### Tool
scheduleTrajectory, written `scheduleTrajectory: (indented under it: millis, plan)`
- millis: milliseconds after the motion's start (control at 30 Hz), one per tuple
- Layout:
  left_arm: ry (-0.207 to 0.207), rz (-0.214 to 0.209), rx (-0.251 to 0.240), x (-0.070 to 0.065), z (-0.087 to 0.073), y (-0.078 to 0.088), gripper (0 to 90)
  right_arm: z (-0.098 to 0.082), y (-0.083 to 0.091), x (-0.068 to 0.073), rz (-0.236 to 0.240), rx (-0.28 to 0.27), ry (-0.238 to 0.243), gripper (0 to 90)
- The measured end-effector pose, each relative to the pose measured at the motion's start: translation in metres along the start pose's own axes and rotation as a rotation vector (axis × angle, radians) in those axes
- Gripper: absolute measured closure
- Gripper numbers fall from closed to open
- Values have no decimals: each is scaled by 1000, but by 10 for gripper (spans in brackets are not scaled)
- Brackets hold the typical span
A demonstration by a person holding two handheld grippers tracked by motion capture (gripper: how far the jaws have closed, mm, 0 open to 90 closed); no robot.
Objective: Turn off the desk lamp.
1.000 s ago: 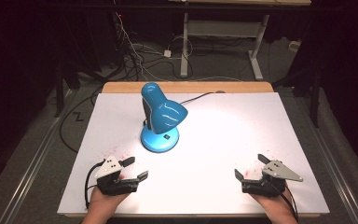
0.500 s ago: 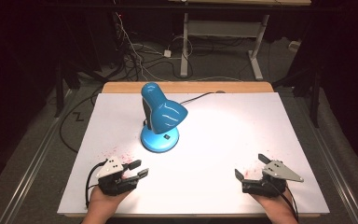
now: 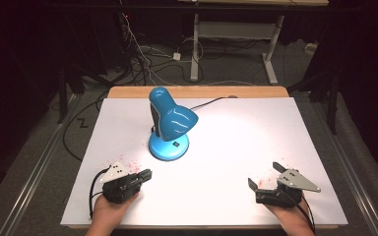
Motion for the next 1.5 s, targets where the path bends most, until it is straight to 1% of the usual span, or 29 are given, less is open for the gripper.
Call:
scheduleTrajectory:
  millis: [33,133,200,300,433,567,600,700,767,867,933,967,1033,1067,1100,1133,1167,1200,1233,1433,1467,1500]
  plan:
    - [1,1,0,0,0,0,845,0,0,0,0,-1,1,3]
    - [-1,4,4,0,0,0,876,0,0,1,2,-2,4,3]
    - [-3,-5,11,0,0,-1,877,0,0,1,2,-2,5,3]
    - [-5,-6,12,0,1,-1,879,0,0,0,0,-3,2,3]
    - [4,-12,12,1,1,-1,879,0,0,1,-1,-4,6,3]
    - [20,-16,14,2,1,-2,879,0,0,3,0,-1,13,3]
    - [47,-28,10,2,2,-2,879,0,-1,3,-1,-2,13,3]
    - [54,-19,9,2,5,-3,879,0,-1,3,2,-1,13,3]
    - [53,-6,13,1,9,-5,879,1,0,3,2,-5,15,3]
    - [61,-15,-2,2,16,-5,879,1,1,2,3,-8,18,3]
    - [54,-13,-4,2,19,-6,879,1,2,2,0,-10,15,3]
    - [43,-17,1,2,25,-7,879,1,2,1,-1,-12,12,3]
    - [41,-15,5,3,28,-8,879,1,2,1,-1,-13,12,3]
    - [45,-17,4,4,31,-9,879,2,3,1,0,-15,14,3]
    - [60,-14,15,6,36,-12,880,2,3,1,-2,-15,15,3]
    - [57,-13,24,8,38,-14,880,3,3,1,-1,-16,17,3]
    - [57,-13,24,8,38,-14,880,3,3,1,-2,-17,15,3]
    - [40,-10,29,10,41,-18,880,3,3,2,-1,-18,14,3]
    - [38,-8,23,10,42,-20,880,3,3,2,-1,-18,16,3]
    - [37,-12,23,16,46,-29,880,3,4,1,-3,-19,15,3]
    - [46,-12,21,18,48,-32,880,3,3,1,-1,-18,16,3]
    - [46,-12,21,18,48,-32,880,2,3,1,-1,-16,17,3]
Point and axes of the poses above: each handheld gripper's, and its own axes: y roughly backward along the jaws, z roughly out of its top, x roughly to its left, the point moved 1 cm from there along -y, roughly forward along the jaws, and after that the axes turned 5 degrees about -x, right-handed, at the moved point
